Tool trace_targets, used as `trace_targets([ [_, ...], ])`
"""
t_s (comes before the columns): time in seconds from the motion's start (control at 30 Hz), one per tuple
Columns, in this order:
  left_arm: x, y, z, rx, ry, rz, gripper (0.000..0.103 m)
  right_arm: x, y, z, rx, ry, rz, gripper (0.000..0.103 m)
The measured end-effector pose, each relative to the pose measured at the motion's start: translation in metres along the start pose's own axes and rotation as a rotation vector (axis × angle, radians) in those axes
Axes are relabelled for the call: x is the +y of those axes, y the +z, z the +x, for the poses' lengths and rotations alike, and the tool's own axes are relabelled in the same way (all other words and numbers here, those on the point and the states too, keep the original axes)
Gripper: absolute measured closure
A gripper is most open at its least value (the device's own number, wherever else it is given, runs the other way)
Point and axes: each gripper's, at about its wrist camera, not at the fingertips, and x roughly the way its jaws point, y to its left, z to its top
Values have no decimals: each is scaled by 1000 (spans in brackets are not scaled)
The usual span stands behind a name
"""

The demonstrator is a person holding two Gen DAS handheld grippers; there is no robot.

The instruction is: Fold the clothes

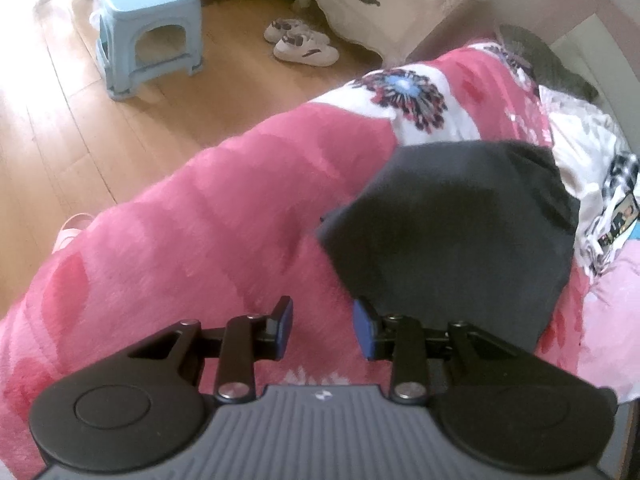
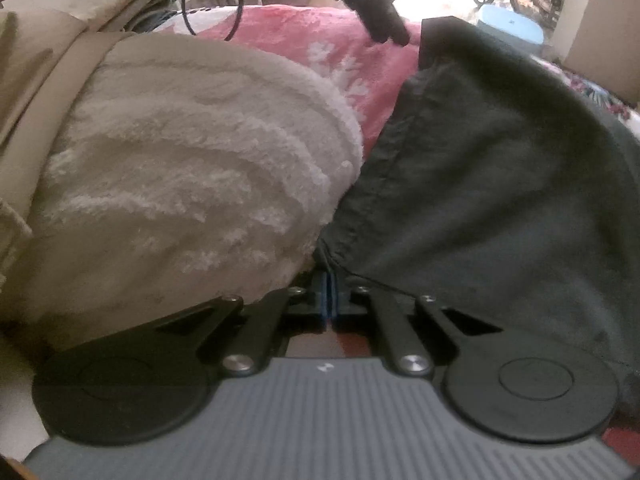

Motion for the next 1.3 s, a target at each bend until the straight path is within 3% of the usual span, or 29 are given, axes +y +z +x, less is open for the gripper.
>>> trace_targets([
  [0.23,-5,7,3,-35,11,0,65,1,-6,13,54,16,12,102],
  [0.43,-16,23,12,-96,22,56,51,-9,-9,-2,54,62,107,92],
  [0.5,-20,30,17,-103,21,79,48,-20,-10,-18,7,74,170,83],
  [0.7,-32,43,34,-110,26,164,51,-84,-7,-67,-231,86,491,74],
  [0.9,-45,30,44,-101,45,277,70,-145,7,-82,-524,109,827,57],
  [1.0,-49,20,39,-135,47,317,89,-165,24,-73,-586,105,954,54],
  [1.07,-55,12,34,-178,45,357,94,-176,41,-59,-570,72,1023,52],
  [1.17,-68,-2,25,-230,50,444,95,-190,72,-30,-446,37,1087,52],
  [1.3,-86,-16,17,-271,35,570,95,-190,102,-5,-336,112,1097,46],
])
